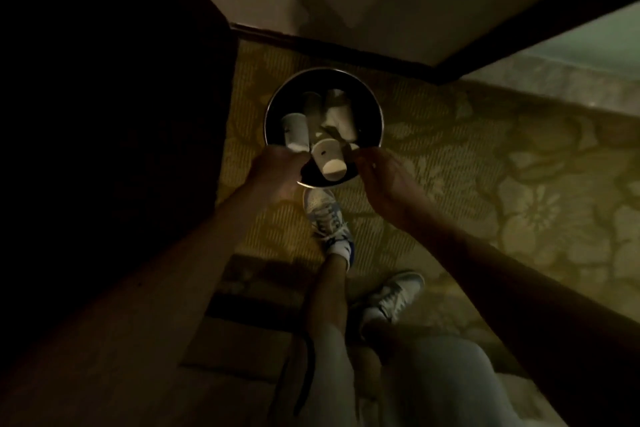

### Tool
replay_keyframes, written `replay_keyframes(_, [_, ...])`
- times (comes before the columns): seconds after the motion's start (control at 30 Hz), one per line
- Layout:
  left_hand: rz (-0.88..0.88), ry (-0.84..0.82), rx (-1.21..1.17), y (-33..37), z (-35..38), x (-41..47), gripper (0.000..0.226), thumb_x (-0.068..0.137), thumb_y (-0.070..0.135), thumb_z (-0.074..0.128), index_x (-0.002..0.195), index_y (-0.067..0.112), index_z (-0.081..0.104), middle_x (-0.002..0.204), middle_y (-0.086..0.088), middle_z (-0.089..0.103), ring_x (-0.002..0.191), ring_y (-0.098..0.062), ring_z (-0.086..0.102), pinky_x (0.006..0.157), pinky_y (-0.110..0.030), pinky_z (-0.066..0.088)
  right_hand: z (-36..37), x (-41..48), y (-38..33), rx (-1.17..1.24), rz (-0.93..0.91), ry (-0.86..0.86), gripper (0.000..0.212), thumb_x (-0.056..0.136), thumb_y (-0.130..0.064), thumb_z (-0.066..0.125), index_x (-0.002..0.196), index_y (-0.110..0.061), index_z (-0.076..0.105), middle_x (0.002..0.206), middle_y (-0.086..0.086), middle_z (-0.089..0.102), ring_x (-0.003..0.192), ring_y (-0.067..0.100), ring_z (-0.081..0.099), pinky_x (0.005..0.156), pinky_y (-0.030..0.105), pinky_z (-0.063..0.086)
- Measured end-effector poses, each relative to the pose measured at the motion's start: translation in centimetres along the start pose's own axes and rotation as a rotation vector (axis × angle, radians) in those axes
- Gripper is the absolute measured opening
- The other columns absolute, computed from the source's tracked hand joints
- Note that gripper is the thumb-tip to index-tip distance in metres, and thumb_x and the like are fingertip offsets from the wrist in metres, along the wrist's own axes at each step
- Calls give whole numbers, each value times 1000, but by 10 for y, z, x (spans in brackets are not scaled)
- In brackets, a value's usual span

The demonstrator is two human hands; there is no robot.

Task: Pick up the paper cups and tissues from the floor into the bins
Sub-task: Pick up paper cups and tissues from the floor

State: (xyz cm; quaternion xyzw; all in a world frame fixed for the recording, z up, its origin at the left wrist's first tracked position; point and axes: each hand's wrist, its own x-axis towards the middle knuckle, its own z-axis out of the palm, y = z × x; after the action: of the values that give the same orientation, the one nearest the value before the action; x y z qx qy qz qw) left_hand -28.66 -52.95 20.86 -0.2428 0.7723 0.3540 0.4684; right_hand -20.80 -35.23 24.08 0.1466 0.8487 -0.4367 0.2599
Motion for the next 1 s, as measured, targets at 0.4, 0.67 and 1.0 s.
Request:
replay_keyframes(0.4, [982, 229, 1031, 150, -24, -401, 44, 91, 46, 57, 56, 20, 48, 48, 7, 46, 45, -9, 47, 46, -24, 32, -186, -296, -108, 91, -159, 213, 20, 93, -43, 55, 102, -26, 51, 86, -17, 52, 74, 1, 53, 65, 22, 48])
replay_keyframes(0.67, [1237, 32, 1267, 208, 90, -593, 44, 89, 52, 54, 64, 17, 57, 52, 5, 54, 58, -7, 54, 43, -18, 30, -281, -493, -75, -21, -90, 597, 34, 82, -61, 49, 96, -29, 46, 87, -8, 53, 71, 10, 51, 62, 27, 45])
replay_keyframes(1.0, [1738, -270, 1654, 266, 289, -652, 19, 93, 50, 52, 82, 35, 50, 67, 21, 40, 57, -2, 42, 51, -14, 24, -299, -598, 41, 205, 369, 861, 47, 87, -59, 55, 127, -36, 45, 103, -17, 45, 89, 2, 48, 69, 16, 36])
